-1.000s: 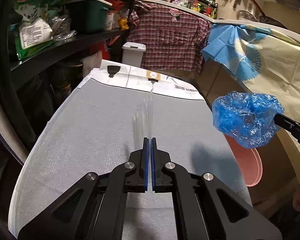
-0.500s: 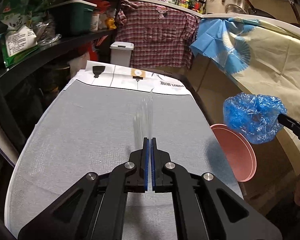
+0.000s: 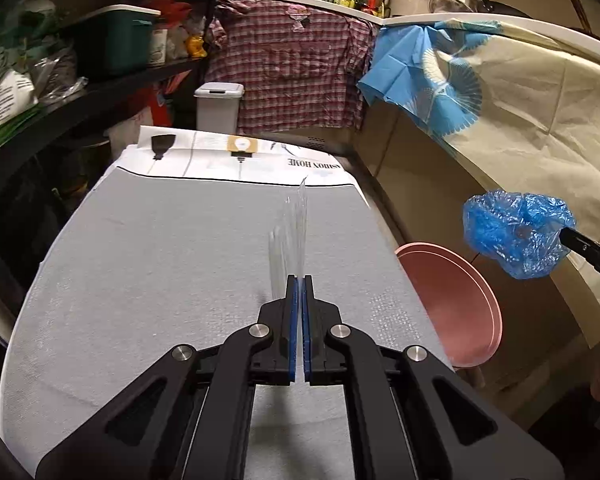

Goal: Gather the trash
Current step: 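Carry the straws and blue plastic bag over the pink bucket with both tools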

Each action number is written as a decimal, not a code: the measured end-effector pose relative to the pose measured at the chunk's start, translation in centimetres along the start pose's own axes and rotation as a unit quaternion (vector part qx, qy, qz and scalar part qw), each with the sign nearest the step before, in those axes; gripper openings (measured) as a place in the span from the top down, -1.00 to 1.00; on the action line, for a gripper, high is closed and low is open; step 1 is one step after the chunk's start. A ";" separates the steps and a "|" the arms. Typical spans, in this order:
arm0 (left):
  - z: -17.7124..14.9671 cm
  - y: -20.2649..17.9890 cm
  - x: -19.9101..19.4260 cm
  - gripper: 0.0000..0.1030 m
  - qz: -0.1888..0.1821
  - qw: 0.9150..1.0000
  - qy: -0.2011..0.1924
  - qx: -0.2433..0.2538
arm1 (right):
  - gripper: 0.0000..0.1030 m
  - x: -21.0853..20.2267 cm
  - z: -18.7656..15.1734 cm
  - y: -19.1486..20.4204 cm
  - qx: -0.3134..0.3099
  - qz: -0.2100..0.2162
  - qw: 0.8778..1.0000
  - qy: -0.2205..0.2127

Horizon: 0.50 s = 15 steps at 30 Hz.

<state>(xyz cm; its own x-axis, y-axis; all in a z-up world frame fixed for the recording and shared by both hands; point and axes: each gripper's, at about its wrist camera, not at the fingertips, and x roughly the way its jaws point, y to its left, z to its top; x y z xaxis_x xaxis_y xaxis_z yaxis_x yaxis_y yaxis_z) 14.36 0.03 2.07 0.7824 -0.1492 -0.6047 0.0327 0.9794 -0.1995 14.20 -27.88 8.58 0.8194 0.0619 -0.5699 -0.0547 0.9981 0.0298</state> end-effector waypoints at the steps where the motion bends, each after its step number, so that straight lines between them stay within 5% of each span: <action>1: 0.1 -0.2 0.1 0.96 -0.002 1.000 0.001 0.001 | 0.99 0.1 0.0 -0.3 0.003 -0.003 1.000 0.001; 15: 1.2 -5.7 2.7 0.96 -0.068 0.997 0.011 0.024 | 0.99 3.1 -0.1 -3.1 0.029 -0.050 0.998 0.022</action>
<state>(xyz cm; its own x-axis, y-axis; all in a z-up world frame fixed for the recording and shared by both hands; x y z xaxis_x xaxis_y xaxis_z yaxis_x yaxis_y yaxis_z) 17.02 -5.77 2.45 0.7548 -0.2831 -0.5918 0.1672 0.9553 -0.2437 16.84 -30.81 6.64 0.7936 -0.0368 -0.6074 0.0598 0.9981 0.0176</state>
